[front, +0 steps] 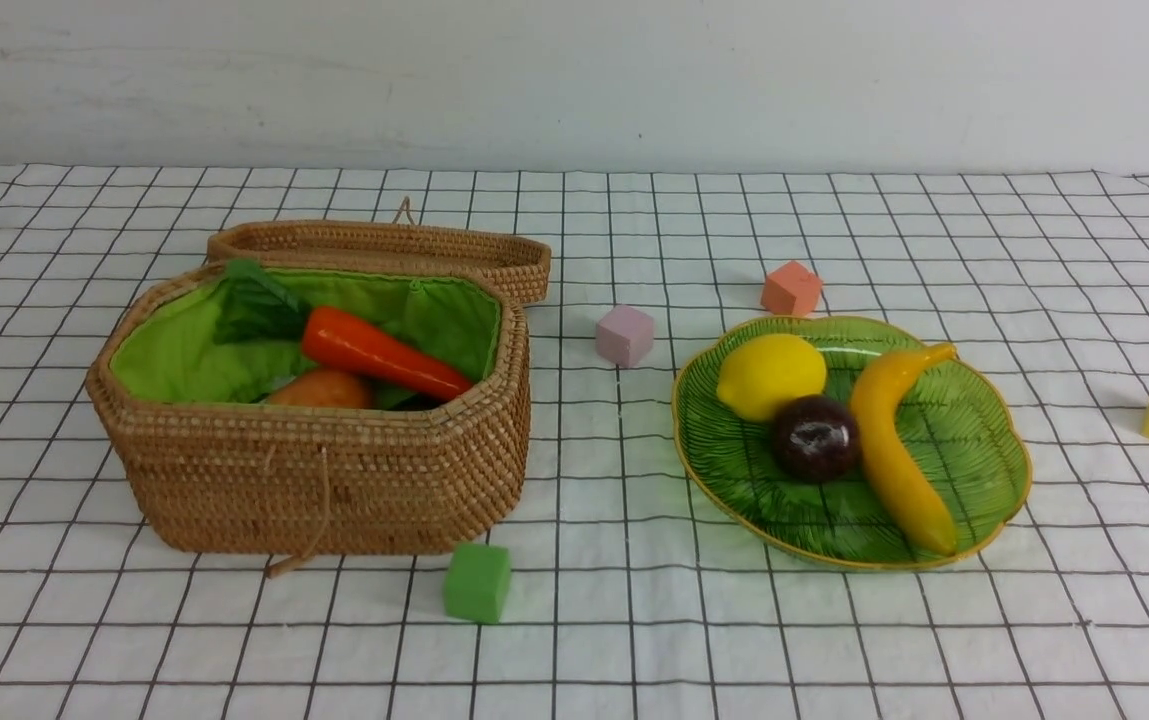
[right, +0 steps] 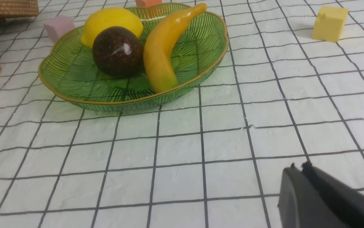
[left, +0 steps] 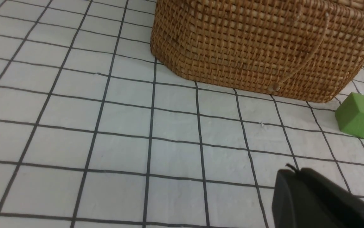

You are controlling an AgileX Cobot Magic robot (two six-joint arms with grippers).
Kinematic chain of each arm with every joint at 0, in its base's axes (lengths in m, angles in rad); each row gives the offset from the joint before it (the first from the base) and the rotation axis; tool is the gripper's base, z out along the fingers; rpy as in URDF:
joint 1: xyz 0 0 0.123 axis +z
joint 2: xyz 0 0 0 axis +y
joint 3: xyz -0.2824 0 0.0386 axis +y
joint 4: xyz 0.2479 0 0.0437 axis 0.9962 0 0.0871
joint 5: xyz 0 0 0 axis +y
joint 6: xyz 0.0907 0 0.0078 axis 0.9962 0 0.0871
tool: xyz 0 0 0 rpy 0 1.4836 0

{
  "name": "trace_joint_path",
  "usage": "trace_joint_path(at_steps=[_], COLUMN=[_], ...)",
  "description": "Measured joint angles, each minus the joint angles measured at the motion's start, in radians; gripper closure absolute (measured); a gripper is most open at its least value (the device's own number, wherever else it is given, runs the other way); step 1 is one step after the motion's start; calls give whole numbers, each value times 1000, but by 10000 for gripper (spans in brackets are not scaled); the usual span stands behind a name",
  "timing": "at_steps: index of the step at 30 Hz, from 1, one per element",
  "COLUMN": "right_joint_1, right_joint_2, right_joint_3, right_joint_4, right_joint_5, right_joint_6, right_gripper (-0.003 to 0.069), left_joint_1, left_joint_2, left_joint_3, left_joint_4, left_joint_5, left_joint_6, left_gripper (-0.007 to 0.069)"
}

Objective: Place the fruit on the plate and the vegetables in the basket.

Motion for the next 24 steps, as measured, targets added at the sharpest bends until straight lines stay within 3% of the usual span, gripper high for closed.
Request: trace_joint_path(at_steps=[24], right_joint_1=[0], right_joint_2=[0], right_joint_3=[0], right_joint_4=[0], right_joint_5=[0], right_joint_6=[0], right_gripper=[593], left_joint_1=[0], left_joint_2=[0], left_joint_3=[0], left_joint_4=[0], left_joint_5=[0], left_joint_6=[0], left_gripper=[624])
